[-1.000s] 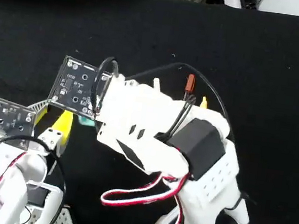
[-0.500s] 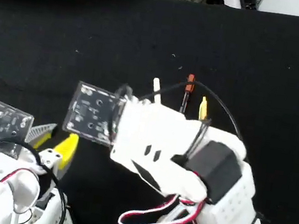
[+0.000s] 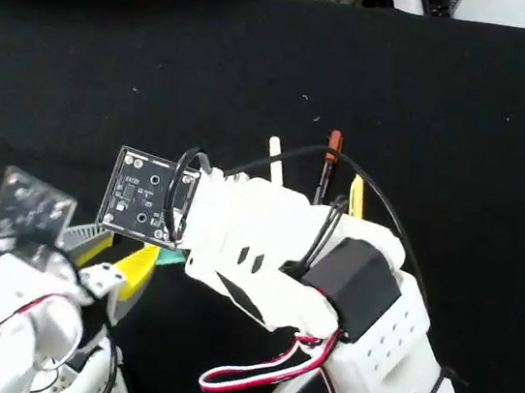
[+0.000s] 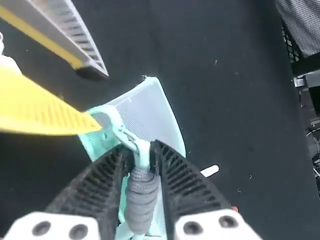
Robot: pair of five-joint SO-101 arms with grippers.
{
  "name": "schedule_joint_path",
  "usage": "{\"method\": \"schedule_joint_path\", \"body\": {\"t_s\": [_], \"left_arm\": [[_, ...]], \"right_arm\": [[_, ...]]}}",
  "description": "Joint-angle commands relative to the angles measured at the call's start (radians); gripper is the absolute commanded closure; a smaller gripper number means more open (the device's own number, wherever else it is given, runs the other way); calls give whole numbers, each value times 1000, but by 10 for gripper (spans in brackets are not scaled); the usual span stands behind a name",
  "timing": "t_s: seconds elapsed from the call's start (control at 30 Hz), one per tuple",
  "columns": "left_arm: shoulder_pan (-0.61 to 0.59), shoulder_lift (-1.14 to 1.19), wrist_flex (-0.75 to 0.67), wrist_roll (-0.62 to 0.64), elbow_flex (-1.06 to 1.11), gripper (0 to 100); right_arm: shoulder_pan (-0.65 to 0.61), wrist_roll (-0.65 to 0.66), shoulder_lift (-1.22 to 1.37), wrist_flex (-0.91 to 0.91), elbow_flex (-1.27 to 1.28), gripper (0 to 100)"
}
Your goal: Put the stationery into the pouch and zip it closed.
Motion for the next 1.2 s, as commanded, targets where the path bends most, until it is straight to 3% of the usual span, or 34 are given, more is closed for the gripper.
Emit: {"method": "schedule_joint_path", "body": {"t_s": [0.0, 0.4, 0.63, 0.83, 0.97, 1.07, 1.17], "left_arm": [[5, 20, -60, 11, 93, 800], [2, 9, -63, 6, 76, 805], [-82, 12, -44, -15, -38, 970], [-87, 11, -38, -69, -42, 966], [-87, 15, -17, -44, -39, 860], [-85, 11, 17, 78, -48, 736], [-81, 18, 20, 110, -38, 736]], "right_arm": [[-6, 6, -25, -14, -2, 986], [-3, 2, -28, -9, -1, 986], [64, 2, -28, 31, -2, 986], [86, 2, -53, 25, 2, 986], [86, 2, -53, 21, 4, 986], [86, 2, -53, 21, 4, 986], [86, 2, -53, 20, 4, 986]]}}
